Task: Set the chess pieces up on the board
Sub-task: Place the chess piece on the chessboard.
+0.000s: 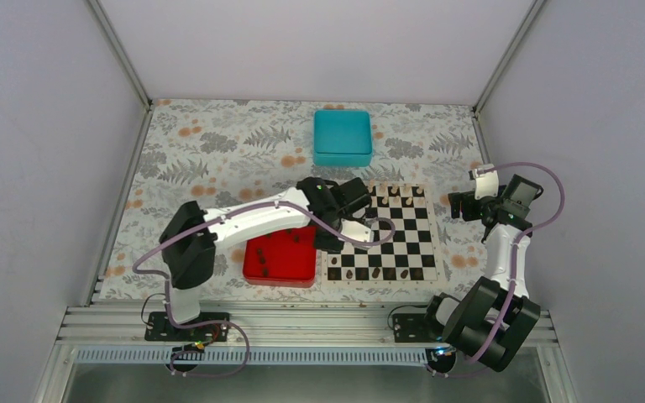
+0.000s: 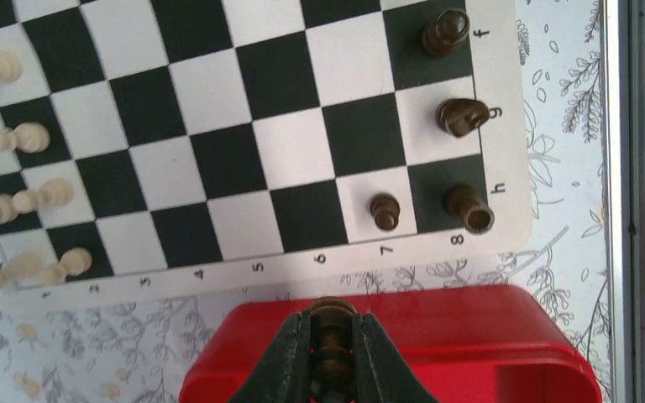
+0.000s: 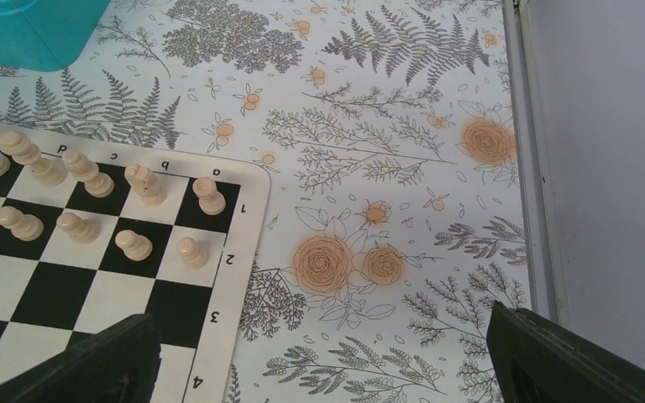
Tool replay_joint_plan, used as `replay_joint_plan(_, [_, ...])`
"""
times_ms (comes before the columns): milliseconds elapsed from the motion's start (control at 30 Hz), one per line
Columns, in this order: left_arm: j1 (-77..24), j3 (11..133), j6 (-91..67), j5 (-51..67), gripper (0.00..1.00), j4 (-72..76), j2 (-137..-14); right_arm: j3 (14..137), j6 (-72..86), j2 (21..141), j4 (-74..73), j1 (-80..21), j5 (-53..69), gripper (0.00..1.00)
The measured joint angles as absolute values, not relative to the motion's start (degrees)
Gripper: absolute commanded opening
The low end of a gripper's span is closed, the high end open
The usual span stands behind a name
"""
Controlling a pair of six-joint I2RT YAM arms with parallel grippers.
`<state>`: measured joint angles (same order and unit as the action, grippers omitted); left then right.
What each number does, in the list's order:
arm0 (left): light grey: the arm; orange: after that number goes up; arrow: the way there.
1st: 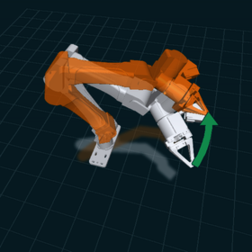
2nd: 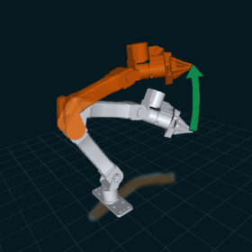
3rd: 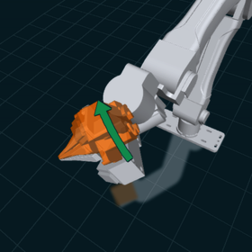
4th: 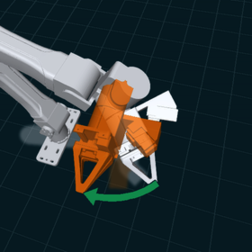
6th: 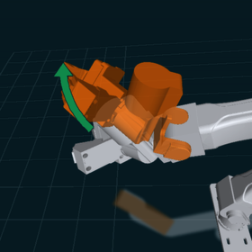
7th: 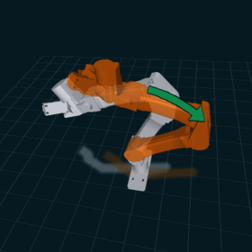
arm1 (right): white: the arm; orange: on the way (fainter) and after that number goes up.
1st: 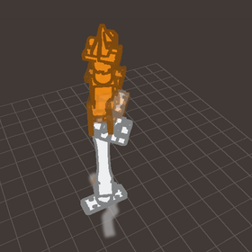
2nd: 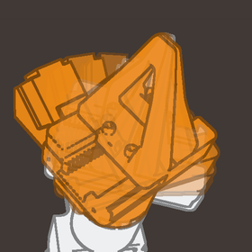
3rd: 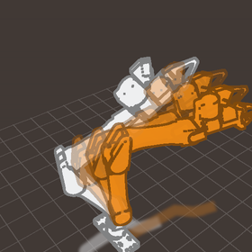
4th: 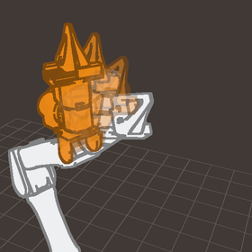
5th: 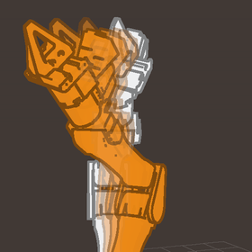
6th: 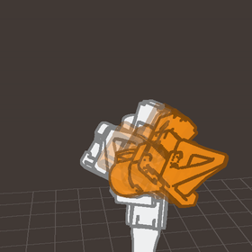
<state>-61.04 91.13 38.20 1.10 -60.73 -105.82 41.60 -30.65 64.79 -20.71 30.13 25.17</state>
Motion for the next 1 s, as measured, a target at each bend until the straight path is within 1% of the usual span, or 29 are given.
replay_joint_plan(300, [-63.5, 95.5, 39.7, 1.2, 0.1, -60.5, -115.1, 41.6, -30.9, 64.9, -21.1, 30.1, 25.4, 1.0])
replay_joint_plan(1000, [-65.5, 100.4, 41.6, 5.2, 0.1, -58.9, -124.9, 41.6, -31.5, 65.6, -21.5, 30.1, 26.2, 1.0])
